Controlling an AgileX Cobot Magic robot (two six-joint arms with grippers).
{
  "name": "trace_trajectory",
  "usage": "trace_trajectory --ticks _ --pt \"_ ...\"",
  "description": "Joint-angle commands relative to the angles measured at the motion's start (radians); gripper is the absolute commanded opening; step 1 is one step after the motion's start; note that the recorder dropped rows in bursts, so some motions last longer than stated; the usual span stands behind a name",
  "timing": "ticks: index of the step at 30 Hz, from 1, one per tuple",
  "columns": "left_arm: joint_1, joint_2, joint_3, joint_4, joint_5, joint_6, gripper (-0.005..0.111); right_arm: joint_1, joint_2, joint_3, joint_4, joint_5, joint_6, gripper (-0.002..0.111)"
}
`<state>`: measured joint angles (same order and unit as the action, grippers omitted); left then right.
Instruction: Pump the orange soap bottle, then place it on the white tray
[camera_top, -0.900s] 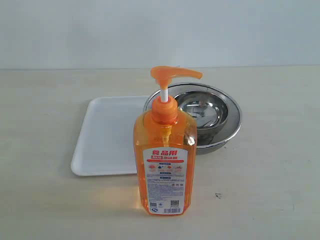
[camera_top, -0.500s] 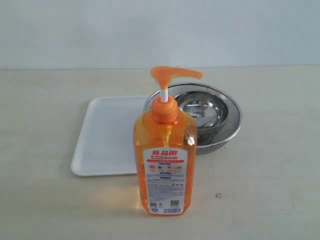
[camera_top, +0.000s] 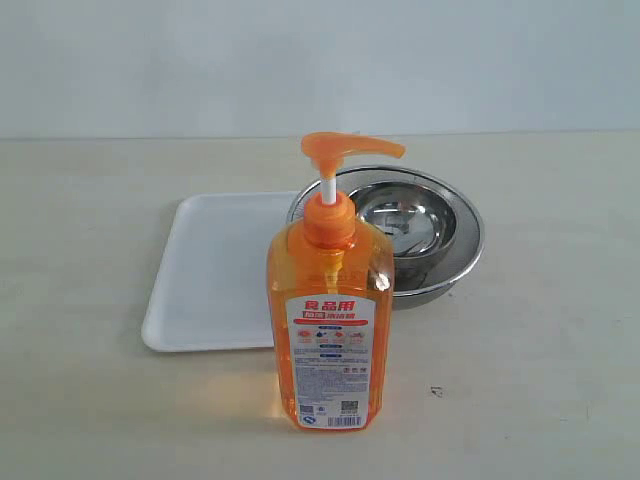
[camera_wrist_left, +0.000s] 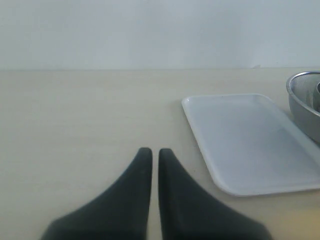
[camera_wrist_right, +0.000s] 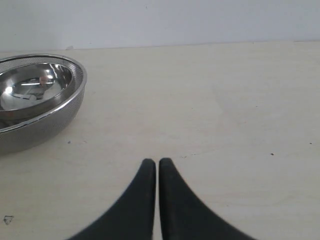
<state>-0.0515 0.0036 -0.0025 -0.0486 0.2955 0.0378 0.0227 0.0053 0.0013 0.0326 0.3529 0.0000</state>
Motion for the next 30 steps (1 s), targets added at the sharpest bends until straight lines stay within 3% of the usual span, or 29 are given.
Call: trace_trajectory --ticks 1,22,30 --pt "0.001 -0.004 0.002 -0.011 0.0 0.004 0.005 -0.002 -0.005 -0.001 -0.002 -0.012 -0.009 0.0" --pt "0.001 -0.004 0.002 -0.011 0.0 0.004 0.005 -0.002 -0.005 -0.001 -0.004 -0.111 -0.008 0.0" --pt "0.001 -0.004 0.002 -0.011 0.0 0.004 0.005 -0.002 -0.005 -0.001 -0.002 -0.288 -0.008 0.0"
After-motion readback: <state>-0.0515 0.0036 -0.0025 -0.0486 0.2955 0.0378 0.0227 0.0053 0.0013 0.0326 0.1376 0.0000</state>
